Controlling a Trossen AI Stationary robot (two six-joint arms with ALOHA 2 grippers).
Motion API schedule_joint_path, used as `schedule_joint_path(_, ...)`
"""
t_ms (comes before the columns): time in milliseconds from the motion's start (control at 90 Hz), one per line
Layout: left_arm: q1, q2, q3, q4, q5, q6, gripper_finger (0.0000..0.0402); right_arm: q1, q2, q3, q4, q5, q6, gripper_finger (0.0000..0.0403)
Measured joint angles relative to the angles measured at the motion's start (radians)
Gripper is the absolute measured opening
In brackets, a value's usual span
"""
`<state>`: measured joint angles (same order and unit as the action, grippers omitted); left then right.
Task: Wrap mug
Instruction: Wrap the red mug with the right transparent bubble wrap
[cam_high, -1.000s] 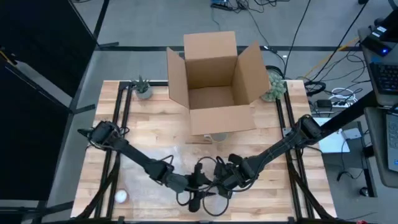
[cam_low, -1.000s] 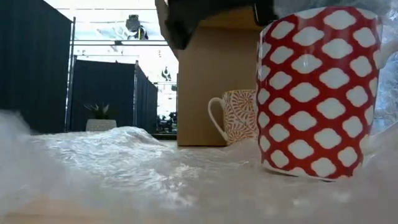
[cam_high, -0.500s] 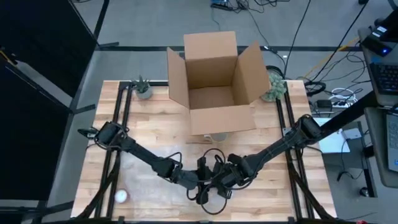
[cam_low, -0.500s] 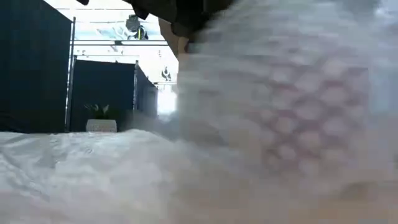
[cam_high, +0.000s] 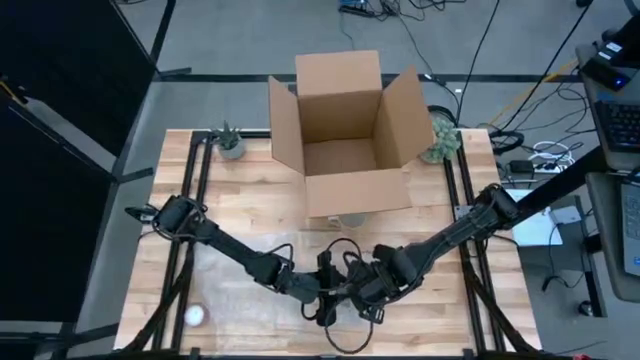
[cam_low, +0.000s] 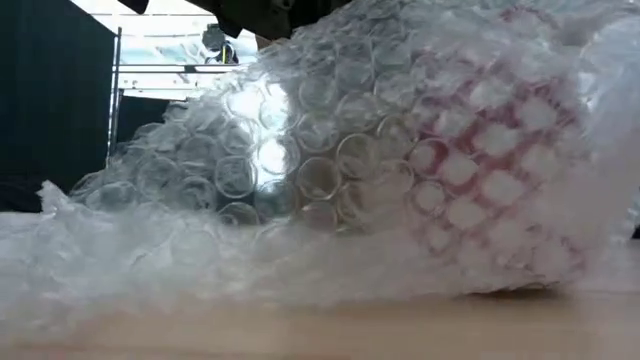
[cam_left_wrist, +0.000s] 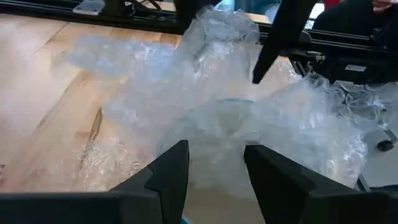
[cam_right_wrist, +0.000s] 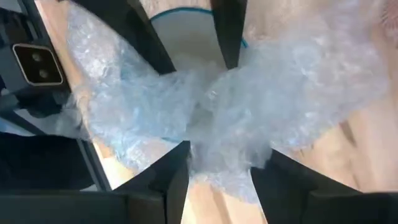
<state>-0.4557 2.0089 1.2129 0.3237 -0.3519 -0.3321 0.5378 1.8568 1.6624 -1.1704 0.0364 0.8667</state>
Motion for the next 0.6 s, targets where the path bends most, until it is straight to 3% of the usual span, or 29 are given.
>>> schedule_joint_path(133,0.000,0.000,0.000,0.001,0.002,0.000,0.0151,0.021,0.000,0.001,-0.050,-0.014,0.017,0.0146)
schedule_joint_path(256,0.000,0.000,0.000,0.001,0.003,0.000,0.0151,0.042,-0.001,0.001,-0.057,0.067,0.043,0.0146)
schedule_joint_path(456,0.000,0.001,0.000,0.002,0.008,0.000,0.0151,0.053,0.001,0.001,0.144,0.218,-0.022,0.0146)
schedule_joint_path(600,-0.001,0.001,-0.001,0.000,0.009,0.000,0.0151,0.054,0.052,0.001,0.212,0.198,-0.064,0.0146)
